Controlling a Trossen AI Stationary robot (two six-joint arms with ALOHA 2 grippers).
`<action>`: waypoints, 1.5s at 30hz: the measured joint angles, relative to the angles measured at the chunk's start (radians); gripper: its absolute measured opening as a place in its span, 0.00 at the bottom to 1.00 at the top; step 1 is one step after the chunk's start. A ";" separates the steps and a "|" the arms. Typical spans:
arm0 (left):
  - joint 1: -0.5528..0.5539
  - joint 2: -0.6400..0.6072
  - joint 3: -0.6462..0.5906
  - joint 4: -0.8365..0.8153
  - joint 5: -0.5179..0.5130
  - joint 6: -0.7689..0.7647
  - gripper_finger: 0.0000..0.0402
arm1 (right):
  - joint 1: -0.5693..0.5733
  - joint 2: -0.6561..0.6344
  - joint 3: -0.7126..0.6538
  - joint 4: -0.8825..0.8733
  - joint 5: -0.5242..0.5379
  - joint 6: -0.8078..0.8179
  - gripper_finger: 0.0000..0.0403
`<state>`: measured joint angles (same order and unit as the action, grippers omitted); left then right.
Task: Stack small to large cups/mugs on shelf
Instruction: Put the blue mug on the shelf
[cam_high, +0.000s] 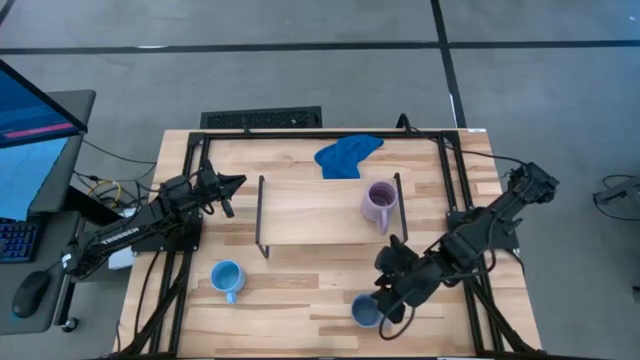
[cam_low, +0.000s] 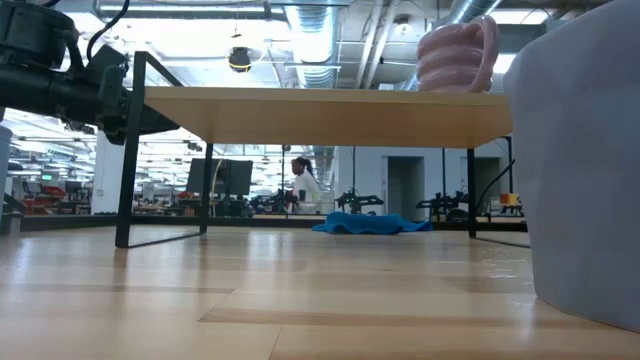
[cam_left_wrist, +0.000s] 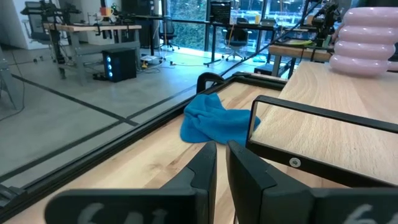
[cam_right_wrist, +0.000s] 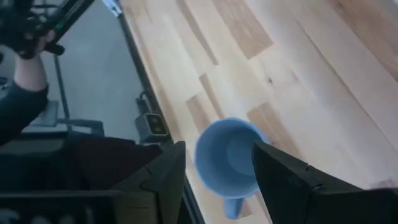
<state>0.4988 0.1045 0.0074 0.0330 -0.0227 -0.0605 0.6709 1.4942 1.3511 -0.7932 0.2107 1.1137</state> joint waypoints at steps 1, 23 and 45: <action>0.000 0.000 0.000 0.000 0.000 0.000 0.07 | -0.003 0.002 -0.005 0.000 -0.001 0.001 0.50; 0.000 0.000 0.000 0.000 0.000 0.000 0.07 | 0.001 0.236 -0.008 -0.047 -0.139 -0.013 0.27; 0.000 0.000 0.000 -0.001 0.000 0.013 0.07 | -0.009 0.273 0.070 -0.147 -0.113 -0.048 0.27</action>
<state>0.4989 0.1047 0.0074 0.0322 -0.0227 -0.0471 0.6614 1.7673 1.4208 -0.9399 0.0974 1.0660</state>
